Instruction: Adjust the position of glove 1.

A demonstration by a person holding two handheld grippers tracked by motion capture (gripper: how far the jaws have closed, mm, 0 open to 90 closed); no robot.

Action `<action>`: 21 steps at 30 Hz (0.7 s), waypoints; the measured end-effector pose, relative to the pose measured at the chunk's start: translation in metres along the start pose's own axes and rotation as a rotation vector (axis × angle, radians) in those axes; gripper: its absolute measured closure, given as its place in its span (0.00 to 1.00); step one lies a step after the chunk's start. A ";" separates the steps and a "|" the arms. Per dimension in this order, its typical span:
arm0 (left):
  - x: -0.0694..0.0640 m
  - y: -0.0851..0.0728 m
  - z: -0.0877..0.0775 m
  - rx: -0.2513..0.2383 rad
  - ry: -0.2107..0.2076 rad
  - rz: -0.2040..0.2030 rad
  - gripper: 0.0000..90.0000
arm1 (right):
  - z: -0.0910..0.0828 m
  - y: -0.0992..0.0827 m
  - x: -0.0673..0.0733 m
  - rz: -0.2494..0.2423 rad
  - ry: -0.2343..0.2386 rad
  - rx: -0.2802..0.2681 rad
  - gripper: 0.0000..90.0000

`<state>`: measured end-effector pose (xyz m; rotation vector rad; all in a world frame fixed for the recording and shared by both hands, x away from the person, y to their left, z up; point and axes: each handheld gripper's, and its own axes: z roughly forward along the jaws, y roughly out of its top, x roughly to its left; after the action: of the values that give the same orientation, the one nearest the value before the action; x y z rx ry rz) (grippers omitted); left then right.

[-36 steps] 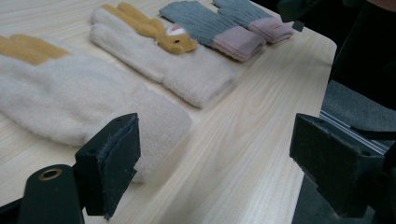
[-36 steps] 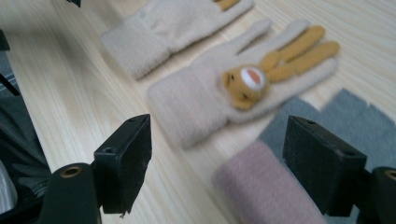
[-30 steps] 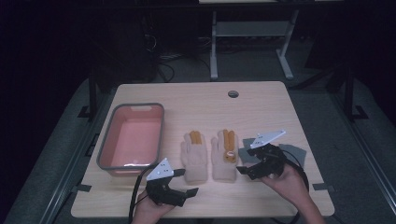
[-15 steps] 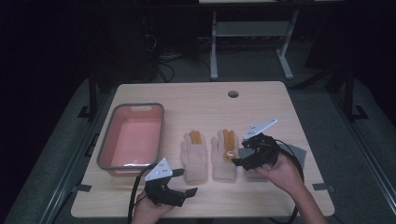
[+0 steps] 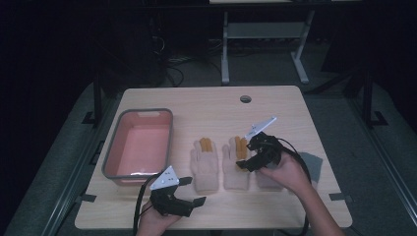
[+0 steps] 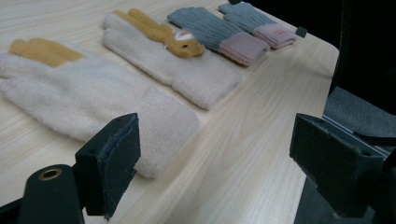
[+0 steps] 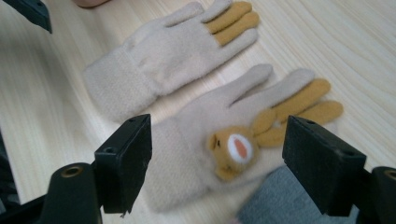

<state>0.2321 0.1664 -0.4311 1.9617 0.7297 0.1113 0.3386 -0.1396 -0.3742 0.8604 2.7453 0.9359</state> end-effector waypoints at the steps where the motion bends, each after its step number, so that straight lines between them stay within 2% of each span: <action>1: 0.000 0.000 0.000 0.002 0.001 0.002 0.18 | 0.002 0.002 -0.001 -0.003 -0.001 0.004 0.27; 8: 0.000 0.000 0.000 0.003 0.000 0.001 0.18 | 0.022 0.008 -0.007 -0.015 -0.001 0.056 0.28; 16: 0.000 0.000 0.001 0.009 0.000 0.005 0.18 | 0.049 0.008 -0.015 -0.017 -0.002 0.155 0.31; 21: 0.001 0.000 0.000 0.006 0.001 0.005 0.18 | 0.063 0.004 -0.016 -0.011 0.019 0.207 0.35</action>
<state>0.2324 0.1671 -0.4313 1.9689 0.7265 0.1131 0.3715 -0.1122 -0.4233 0.8687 2.8981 0.6685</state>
